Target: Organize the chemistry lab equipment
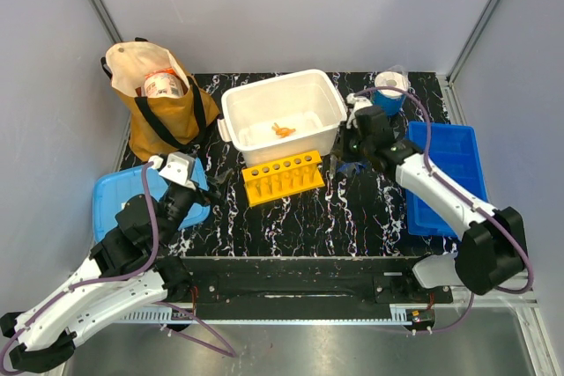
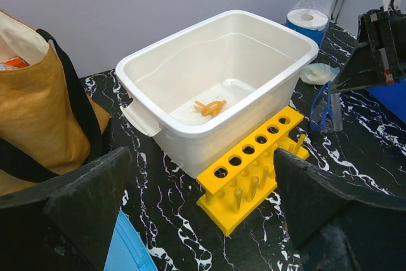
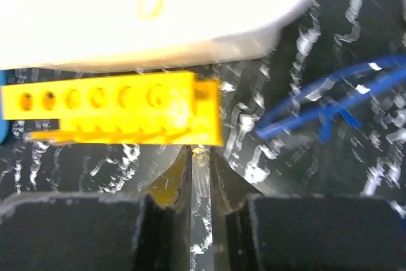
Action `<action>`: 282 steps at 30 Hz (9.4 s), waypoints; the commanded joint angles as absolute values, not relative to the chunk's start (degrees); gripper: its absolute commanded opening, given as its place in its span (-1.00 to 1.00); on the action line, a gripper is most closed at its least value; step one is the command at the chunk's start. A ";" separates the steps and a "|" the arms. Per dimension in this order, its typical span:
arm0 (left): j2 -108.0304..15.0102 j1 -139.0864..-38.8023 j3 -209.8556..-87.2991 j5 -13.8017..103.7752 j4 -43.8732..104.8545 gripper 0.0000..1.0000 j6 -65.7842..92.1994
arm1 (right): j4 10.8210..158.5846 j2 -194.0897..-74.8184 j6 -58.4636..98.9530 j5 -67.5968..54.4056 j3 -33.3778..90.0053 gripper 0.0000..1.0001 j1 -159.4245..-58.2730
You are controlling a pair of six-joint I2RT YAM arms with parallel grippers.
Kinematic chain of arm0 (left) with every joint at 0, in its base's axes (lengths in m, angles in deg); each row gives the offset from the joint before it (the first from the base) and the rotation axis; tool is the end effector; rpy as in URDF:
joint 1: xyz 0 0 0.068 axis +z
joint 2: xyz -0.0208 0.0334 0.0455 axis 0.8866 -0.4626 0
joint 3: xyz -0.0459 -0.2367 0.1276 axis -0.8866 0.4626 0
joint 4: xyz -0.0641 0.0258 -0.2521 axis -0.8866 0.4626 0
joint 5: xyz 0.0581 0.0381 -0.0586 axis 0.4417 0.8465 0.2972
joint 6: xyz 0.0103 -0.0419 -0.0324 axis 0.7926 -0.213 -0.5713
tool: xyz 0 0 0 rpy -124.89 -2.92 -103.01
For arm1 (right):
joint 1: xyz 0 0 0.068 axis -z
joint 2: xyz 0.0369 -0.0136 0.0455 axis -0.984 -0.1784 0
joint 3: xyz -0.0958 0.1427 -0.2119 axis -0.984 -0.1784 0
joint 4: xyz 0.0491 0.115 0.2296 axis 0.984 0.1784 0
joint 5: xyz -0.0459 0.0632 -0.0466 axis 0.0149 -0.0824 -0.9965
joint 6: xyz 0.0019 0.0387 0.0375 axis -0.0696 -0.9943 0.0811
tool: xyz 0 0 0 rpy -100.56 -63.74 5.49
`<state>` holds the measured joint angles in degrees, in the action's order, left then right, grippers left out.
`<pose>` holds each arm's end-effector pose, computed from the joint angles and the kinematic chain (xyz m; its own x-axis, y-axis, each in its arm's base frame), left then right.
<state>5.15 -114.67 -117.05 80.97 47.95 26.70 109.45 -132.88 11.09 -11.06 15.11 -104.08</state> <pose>0.0748 -0.0695 0.3512 0.0303 0.0092 -0.9995 0.4141 0.9100 0.0209 0.2766 0.1274 0.2846 -0.7143 -0.0219 -0.6995 -0.2626 0.9349 0.2389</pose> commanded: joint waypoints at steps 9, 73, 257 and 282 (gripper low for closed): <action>4.99 -114.74 -116.31 83.48 44.81 0.98 28.04 | 68.14 -131.86 18.97 -13.88 5.25 -0.80 -120.50; 4.55 -114.65 -116.05 82.95 44.11 0.98 28.48 | 47.99 -138.27 22.05 -14.68 -5.22 -0.80 -129.03; 5.96 -114.65 -115.52 84.62 44.28 0.98 28.65 | 110.91 -185.21 -21.64 -26.54 72.38 -0.40 -111.71; 5.87 -114.65 -115.43 85.24 44.28 0.98 28.92 | 120.77 -153.76 5.79 -38.69 59.32 0.04 -103.21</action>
<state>5.98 -114.67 -116.11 83.71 47.42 27.99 121.95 -158.91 2.24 -35.16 67.85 -108.91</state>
